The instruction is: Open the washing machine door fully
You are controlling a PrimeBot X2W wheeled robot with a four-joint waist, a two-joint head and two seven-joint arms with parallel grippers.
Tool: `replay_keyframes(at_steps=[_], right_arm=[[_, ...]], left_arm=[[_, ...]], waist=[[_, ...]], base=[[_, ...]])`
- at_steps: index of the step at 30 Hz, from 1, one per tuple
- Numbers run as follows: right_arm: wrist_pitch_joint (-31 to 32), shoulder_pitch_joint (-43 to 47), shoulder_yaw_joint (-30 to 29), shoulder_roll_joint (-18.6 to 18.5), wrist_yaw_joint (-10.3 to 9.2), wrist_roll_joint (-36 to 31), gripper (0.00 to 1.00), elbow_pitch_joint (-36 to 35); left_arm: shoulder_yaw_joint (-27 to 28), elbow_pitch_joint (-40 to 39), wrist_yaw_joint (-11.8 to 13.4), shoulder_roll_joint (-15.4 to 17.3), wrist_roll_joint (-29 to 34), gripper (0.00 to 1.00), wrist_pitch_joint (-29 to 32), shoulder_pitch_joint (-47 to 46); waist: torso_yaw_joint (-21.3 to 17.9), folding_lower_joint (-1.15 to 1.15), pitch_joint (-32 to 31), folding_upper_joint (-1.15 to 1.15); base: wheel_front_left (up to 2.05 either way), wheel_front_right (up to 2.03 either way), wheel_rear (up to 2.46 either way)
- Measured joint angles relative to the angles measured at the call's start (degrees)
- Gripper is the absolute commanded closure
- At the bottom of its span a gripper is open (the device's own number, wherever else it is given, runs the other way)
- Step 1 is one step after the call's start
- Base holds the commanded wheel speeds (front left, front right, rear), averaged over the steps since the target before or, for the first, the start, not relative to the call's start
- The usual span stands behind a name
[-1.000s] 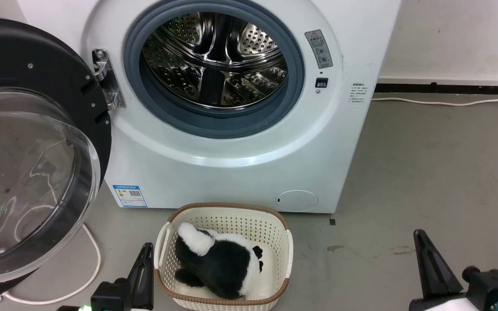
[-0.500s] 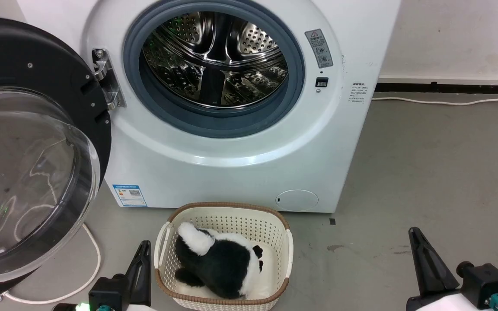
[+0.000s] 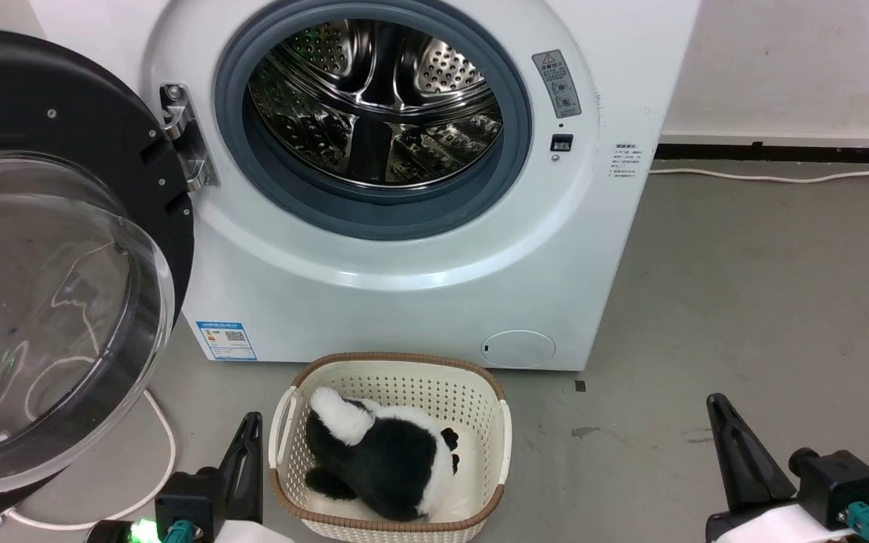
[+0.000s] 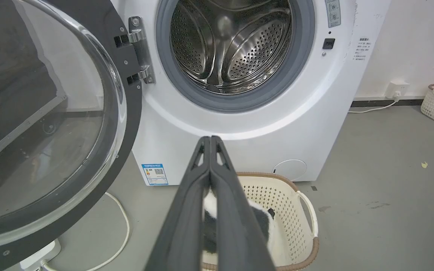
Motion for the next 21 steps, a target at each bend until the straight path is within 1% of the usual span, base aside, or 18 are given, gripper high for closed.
replay_keyframes(at_steps=[21], right_arm=[[2.7,-1.32,0.25,0.0,0.0,-1.52,1.0,-0.02]], left_arm=[[1.12,-0.65,-0.1,-0.37,0.59,1.0,2.69,-1.32]], waist=[[-0.05,0.0,0.16,0.0]], base=[[0.0,0.0,0.0]])
